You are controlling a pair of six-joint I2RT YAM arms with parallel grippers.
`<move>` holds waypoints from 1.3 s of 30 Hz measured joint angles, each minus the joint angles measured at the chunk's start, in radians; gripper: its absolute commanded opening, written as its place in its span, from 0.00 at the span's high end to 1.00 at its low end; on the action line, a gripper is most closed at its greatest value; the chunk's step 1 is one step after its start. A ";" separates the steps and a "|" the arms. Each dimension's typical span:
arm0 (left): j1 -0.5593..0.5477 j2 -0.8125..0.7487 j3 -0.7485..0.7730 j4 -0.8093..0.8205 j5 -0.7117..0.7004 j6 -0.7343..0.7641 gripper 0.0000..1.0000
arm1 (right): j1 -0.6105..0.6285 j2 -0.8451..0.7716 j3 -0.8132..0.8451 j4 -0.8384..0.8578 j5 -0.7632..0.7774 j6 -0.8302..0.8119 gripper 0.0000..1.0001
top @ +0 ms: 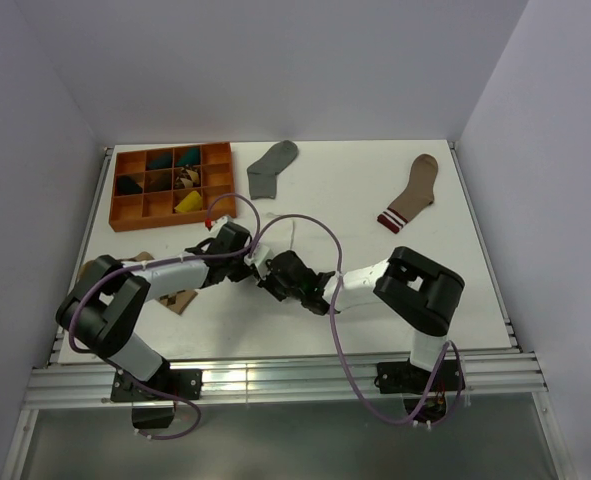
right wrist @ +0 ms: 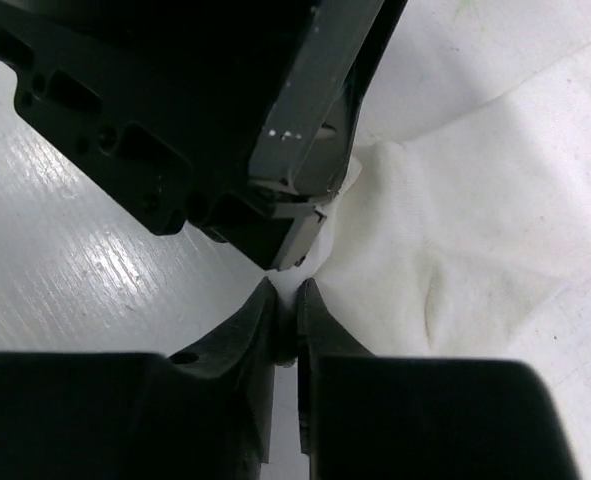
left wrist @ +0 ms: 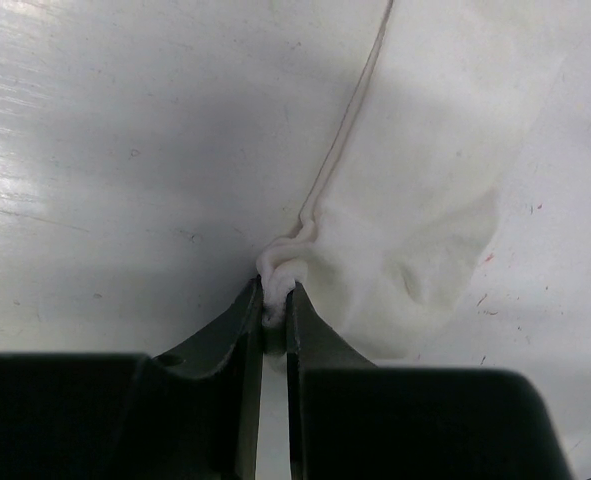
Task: Roll the socks
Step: Roll the sock at the center of the board.
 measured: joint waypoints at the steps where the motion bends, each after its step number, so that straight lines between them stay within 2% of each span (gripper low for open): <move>1: 0.000 0.002 0.003 -0.002 0.000 0.000 0.98 | 0.000 0.000 0.001 0.000 0.001 0.001 0.93; 2: 0.000 0.004 0.004 -0.001 0.000 0.000 0.97 | 0.000 0.000 0.002 -0.001 0.001 0.003 1.00; 6: 0.000 0.005 0.005 -0.002 -0.001 0.000 0.87 | 0.000 0.000 0.006 -0.011 -0.006 0.017 1.00; 7: 0.000 0.004 0.005 -0.002 -0.001 -0.001 0.82 | -0.001 0.000 0.013 -0.023 -0.014 0.026 1.00; 9: 0.002 0.000 0.005 -0.004 -0.004 -0.003 0.77 | -0.015 0.002 0.029 -0.048 -0.056 0.054 1.00; 10: 0.002 -0.005 0.005 -0.006 -0.005 -0.004 0.69 | -0.026 0.004 0.039 -0.061 -0.087 0.072 1.00; 12: 0.004 -0.024 -0.002 -0.005 -0.015 -0.011 0.62 | -0.060 0.010 0.056 -0.082 -0.170 0.122 1.00; 14: 0.005 -0.061 -0.023 -0.003 -0.029 -0.026 0.59 | -0.099 0.020 0.073 -0.097 -0.242 0.176 1.00; 21: 0.014 -0.233 -0.121 0.014 -0.094 -0.084 0.54 | -0.240 0.052 0.093 -0.117 -0.494 0.380 1.00; 25: 0.016 -0.277 -0.173 0.051 -0.103 -0.114 0.53 | -0.304 0.080 0.093 -0.114 -0.625 0.509 1.00; 32: 0.015 -0.234 -0.199 0.142 -0.069 -0.154 0.52 | -0.386 0.169 0.065 0.042 -0.816 0.752 1.00; 39: -0.005 -0.177 -0.214 0.205 -0.048 -0.177 0.52 | -0.420 0.216 0.023 0.172 -0.898 0.915 1.00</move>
